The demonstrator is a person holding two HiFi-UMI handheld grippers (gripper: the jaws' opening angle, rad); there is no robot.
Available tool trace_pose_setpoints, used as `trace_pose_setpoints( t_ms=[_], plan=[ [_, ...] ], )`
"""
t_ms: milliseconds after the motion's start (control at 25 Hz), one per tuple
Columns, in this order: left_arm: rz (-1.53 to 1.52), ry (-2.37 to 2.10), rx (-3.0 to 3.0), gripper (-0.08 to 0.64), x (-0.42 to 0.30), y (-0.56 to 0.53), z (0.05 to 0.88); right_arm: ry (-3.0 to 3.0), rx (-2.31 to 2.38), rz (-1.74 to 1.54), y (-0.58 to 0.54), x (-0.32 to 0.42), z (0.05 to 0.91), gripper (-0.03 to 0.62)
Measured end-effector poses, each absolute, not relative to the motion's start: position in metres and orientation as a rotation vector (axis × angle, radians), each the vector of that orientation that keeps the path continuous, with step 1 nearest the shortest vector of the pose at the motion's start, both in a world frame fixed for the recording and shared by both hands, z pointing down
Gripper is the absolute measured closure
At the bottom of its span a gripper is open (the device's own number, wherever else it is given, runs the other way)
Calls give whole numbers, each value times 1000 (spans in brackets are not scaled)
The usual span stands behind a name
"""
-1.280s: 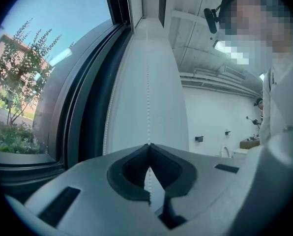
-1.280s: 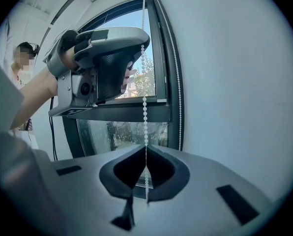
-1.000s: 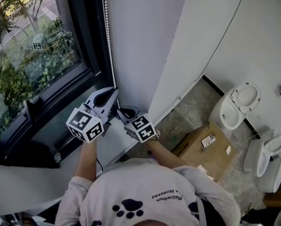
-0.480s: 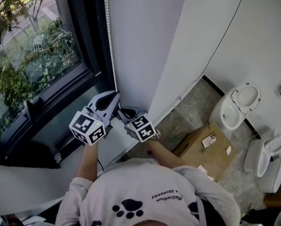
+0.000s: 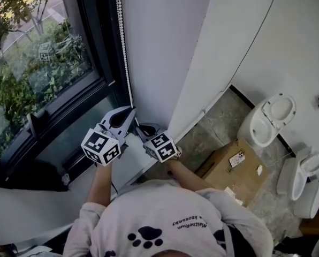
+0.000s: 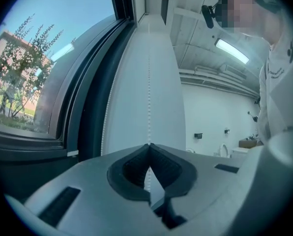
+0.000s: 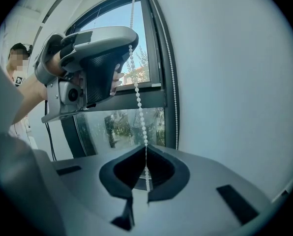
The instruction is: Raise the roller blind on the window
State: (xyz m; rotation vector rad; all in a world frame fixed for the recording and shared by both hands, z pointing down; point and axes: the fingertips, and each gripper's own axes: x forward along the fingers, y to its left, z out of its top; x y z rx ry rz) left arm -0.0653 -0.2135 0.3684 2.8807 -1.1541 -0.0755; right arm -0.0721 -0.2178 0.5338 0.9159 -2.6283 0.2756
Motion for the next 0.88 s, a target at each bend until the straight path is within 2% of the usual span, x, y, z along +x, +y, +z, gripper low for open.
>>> trace_pose_setpoints(
  t_ms=[320, 520, 600, 640, 840, 880],
  plan=[
    [5, -1239, 2943, 551, -66, -211, 366, -2648, 948, 242, -217, -72, 525, 581],
    [-54, -1277, 2894, 547, -76, -210, 367, -2648, 955, 234, -215, -72, 524, 581],
    [-67, -1311, 2881, 460, -81, -209, 365, -2642, 960, 243, -214, -71, 524, 581],
    [-74, -1324, 2874, 445, -83, -209, 365, -2639, 964, 252, -213, -71, 524, 581],
    [-71, -1339, 2852, 447, -90, -206, 365, -2640, 993, 266, -215, -70, 524, 581],
    [-64, -1344, 2849, 468, -90, -205, 366, -2640, 997, 265, -215, -70, 524, 581]
  ],
)
